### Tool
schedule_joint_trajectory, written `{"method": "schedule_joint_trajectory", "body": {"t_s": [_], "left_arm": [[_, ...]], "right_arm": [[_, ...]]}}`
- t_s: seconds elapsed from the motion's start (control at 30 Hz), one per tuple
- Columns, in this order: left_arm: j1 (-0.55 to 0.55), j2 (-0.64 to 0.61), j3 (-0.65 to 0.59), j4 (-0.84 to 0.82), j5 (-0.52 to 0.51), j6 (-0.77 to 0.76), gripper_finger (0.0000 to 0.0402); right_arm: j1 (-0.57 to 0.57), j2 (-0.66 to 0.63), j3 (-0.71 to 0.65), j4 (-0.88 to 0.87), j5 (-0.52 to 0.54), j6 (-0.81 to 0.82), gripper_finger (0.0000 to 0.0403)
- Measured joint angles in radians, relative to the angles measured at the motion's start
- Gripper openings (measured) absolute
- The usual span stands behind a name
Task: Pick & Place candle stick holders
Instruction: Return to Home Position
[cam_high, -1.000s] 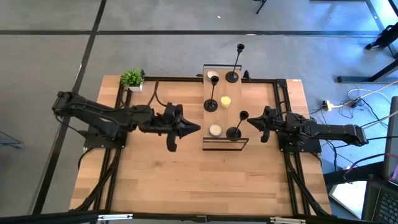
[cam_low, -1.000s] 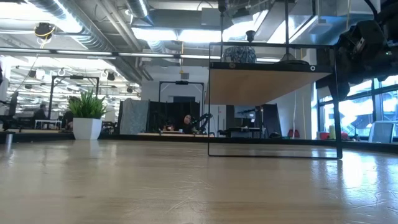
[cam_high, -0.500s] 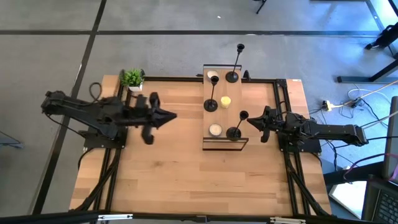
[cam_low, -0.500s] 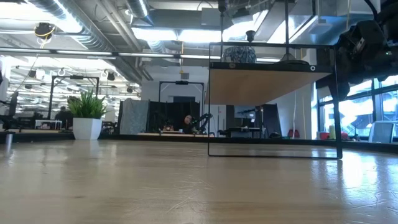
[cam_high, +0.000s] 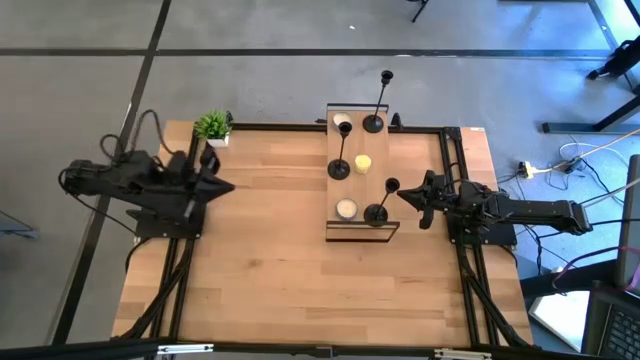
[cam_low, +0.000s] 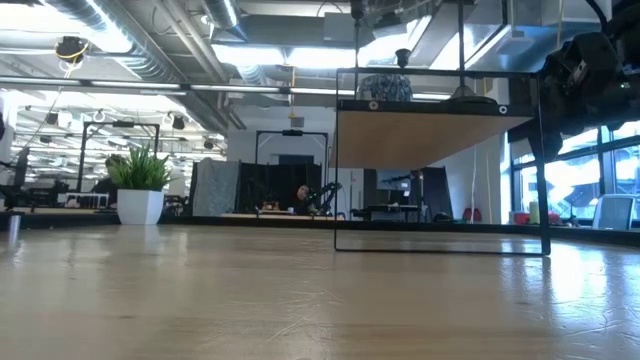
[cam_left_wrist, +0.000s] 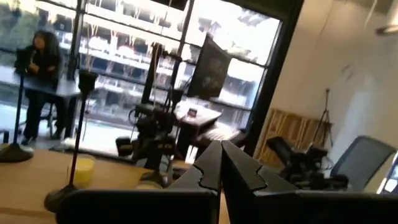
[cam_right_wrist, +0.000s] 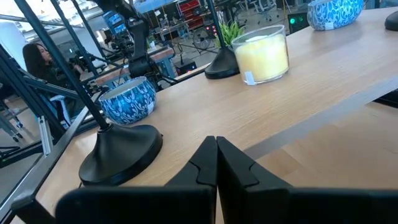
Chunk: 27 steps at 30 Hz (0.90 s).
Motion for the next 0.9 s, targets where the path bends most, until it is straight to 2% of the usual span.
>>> {"method": "schedule_joint_trajectory", "body": {"t_s": [0.17,0.3,0.67,0.9], "left_arm": [[0.000,-0.162,-0.092,0.001,0.000,-0.007,0.0002],[0.000,-0.246,-0.165,0.003,-0.001,-0.025,0.0002],[0.000,-0.349,-0.348,0.006,-0.070,-0.079,0.0002],[0.000,-0.390,-0.419,0.010,-0.070,-0.104,0.0002]], "right_arm": [[0.000,0.000,0.000,0.000,0.000,0.000,0.0000],[0.000,0.000,0.000,0.000,0.000,0.000,0.0000],[0.000,0.000,0.000,0.000,0.000,0.000,0.0000],[0.000,0.000,0.000,0.000,0.000,0.000,0.0000]]}}
